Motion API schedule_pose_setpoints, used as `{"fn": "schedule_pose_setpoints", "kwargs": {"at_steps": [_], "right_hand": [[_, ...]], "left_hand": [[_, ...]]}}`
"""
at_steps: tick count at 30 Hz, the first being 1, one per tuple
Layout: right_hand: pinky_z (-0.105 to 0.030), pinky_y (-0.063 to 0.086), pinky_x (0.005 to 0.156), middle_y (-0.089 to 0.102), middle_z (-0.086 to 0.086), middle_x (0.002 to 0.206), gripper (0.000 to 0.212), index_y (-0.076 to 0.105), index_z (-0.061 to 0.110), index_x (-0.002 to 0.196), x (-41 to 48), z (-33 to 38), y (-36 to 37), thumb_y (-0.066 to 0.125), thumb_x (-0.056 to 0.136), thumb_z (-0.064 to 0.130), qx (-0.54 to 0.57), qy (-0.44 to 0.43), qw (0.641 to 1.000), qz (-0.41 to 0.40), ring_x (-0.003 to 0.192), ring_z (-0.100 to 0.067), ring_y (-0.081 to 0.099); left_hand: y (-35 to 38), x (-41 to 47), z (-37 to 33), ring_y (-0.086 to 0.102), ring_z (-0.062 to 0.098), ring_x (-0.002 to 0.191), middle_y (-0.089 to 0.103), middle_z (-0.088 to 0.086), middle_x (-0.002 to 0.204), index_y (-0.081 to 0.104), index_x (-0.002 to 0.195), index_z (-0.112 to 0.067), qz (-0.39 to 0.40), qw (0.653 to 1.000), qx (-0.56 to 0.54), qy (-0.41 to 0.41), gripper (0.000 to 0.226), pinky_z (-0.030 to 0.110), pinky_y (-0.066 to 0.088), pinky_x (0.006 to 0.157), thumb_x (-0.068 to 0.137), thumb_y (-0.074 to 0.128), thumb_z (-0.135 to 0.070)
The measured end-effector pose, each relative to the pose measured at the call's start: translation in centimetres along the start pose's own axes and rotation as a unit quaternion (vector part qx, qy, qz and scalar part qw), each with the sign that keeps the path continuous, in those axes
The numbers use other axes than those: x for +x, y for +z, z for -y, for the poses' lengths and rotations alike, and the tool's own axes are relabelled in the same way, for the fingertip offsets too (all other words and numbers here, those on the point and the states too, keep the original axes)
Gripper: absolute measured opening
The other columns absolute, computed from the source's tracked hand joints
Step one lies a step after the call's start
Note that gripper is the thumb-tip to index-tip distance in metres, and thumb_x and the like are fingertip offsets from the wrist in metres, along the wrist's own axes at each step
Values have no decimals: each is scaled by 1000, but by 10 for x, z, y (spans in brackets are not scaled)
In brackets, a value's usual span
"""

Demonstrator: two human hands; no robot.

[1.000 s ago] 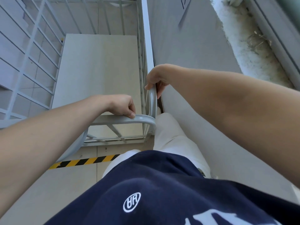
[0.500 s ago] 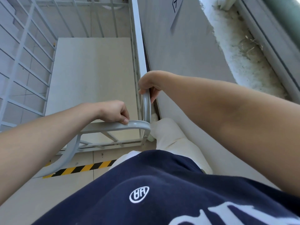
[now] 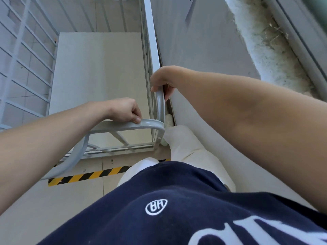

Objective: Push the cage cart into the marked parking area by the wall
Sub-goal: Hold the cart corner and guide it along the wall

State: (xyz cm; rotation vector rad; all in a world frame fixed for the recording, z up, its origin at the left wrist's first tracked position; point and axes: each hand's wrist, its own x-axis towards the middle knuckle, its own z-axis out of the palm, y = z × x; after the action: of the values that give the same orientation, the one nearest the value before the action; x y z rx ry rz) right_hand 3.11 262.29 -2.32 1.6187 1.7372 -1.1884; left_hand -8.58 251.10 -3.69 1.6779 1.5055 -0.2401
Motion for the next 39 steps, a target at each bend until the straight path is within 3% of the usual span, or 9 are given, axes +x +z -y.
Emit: {"fn": "schedule_pose_setpoints", "kwargs": {"at_steps": [5, 7, 12, 18, 25, 29, 33, 36, 39], "right_hand": [[-44, 55, 86, 62, -27, 112, 38, 43, -8, 133, -6, 2, 5, 36, 102, 12, -5, 2, 1000, -16, 83, -34, 66], [-44, 55, 91, 63, -26, 107, 37, 44, -8, 132, -7, 2, 7, 37, 102, 12, -10, 2, 1000, -22, 78, -31, 65], [-41, 51, 99, 60, -27, 124, 39, 43, -13, 130, -9, 3, 6, 37, 103, 15, -15, -2, 1000, -16, 112, -35, 64], [-41, 54, 94, 61, -20, 97, 21, 47, 1, 105, -9, 2, 7, 33, 103, 15, -33, 0, 999, -29, 97, -32, 66], [-41, 51, 98, 62, -23, 97, 39, 43, -9, 129, -10, 0, 12, 34, 104, 19, -29, 10, 999, -44, 90, -31, 63], [-42, 49, 101, 61, -26, 122, 42, 43, -13, 130, -10, 0, 12, 34, 104, 18, -14, 8, 999, -42, 109, -34, 63], [-42, 48, 102, 64, -23, 91, 43, 46, -13, 128, -13, -1, 13, 35, 104, 21, -12, 18, 999, -44, 101, -32, 63], [-42, 46, 104, 64, -24, 121, 42, 52, -12, 115, -15, 0, 15, 32, 104, 23, -28, 14, 999, -29, 117, -34, 61], [-41, 46, 105, 64, -21, 123, 40, 55, -8, 101, -17, 2, 14, 33, 103, 25, -38, 22, 999, -25, 117, -33, 61]], "left_hand": [[2, -2, 2, 59, 18, 83, 71, 0, 90, 75, 101, -13, -17, 1000, 10, 7, 19, 28, 47, 82, 88, 62, -17], [4, -3, 3, 59, 18, 84, 72, 0, 92, 75, 103, -13, -24, 1000, 10, 8, 19, 29, 47, 84, 89, 62, -17], [6, -3, 6, 59, 18, 85, 73, 1, 96, 74, 103, -13, -35, 999, 9, 14, 20, 30, 47, 85, 89, 62, -17], [8, -6, 5, 61, 19, 88, 70, -2, 91, 74, 102, -13, -51, 999, 5, 11, 19, 28, 45, 84, 89, 61, -17], [10, -8, 3, 63, 24, 95, 74, 5, 100, 74, 101, -12, -59, 998, 6, 9, 19, 32, 48, 89, 89, 60, -18], [10, -7, 4, 60, 20, 90, 72, 3, 97, 74, 102, -12, -56, 998, 17, 13, 19, 30, 45, 87, 89, 61, -18], [8, -6, 4, 61, 21, 92, 73, 5, 100, 74, 104, -12, -54, 998, 17, 13, 20, 30, 46, 89, 89, 61, -17], [9, -8, 4, 60, 20, 91, 71, 4, 98, 74, 105, -11, -50, 999, 7, 8, 21, 30, 45, 89, 89, 61, -17], [10, -8, 4, 60, 20, 90, 71, 3, 95, 74, 104, -12, -49, 999, 3, 3, 20, 30, 45, 88, 89, 61, -17]]}}
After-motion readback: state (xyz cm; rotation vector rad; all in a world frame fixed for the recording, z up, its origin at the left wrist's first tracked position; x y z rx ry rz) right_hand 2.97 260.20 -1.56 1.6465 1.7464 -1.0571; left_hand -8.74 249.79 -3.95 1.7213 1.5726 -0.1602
